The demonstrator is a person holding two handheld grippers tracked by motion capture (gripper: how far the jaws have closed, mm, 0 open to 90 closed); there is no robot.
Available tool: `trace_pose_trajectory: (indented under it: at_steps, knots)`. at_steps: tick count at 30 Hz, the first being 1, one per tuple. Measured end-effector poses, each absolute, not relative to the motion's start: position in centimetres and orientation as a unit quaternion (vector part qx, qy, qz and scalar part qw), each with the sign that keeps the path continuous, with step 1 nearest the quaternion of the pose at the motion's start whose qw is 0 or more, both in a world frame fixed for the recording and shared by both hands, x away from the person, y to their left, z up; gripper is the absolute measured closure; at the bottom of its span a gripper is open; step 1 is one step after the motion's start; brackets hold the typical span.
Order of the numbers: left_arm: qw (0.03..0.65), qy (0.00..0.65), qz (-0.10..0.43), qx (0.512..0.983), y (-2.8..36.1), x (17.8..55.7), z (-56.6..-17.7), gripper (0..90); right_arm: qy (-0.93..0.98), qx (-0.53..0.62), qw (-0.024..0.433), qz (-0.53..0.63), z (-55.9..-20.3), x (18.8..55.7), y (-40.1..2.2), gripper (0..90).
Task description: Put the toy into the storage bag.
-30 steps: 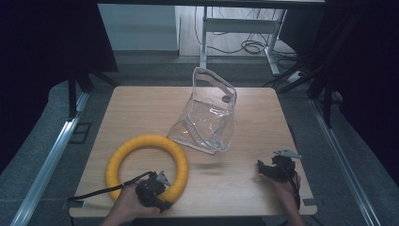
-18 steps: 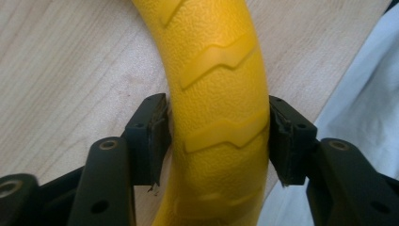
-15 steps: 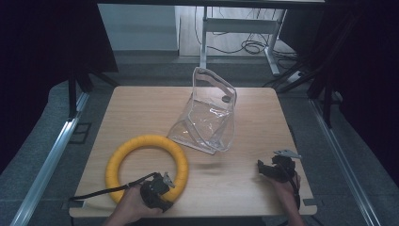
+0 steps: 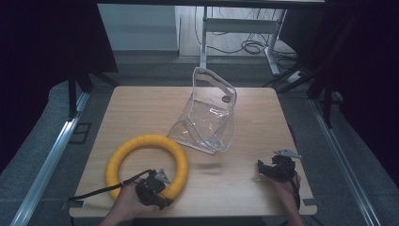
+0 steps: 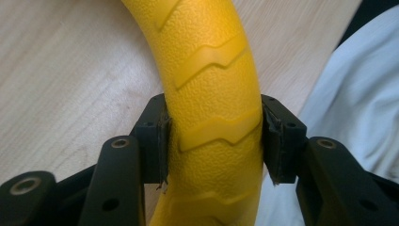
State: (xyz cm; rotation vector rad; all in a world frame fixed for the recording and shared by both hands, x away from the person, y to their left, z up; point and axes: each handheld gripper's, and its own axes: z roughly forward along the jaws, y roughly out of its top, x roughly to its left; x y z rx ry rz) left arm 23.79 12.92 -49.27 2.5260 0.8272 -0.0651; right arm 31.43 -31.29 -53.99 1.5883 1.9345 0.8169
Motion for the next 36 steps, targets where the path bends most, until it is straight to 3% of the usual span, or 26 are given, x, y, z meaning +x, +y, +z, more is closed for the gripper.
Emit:
trace_pose_trajectory:
  at_steps: [16, 28, 36]
  knots:
    - [0.383, 0.326, -0.079, 0.861, 17.5, 25.8, -44.8, 50.5, 0.709, 0.587, 0.252, 0.3, -54.0, 31.5, -31.3, 13.9]
    - [0.445, 0.347, -0.038, 0.825, 19.2, 26.1, -43.2, 50.6, 0.709, 0.587, 0.252, 0.3, -54.0, 31.5, -31.3, 13.9]
    - [0.483, 0.355, 0.019, 0.8, 20.8, 25.8, -41.1, 50.7, 0.708, 0.588, 0.252, 0.299, -54.0, 31.5, -31.3, 14.0]
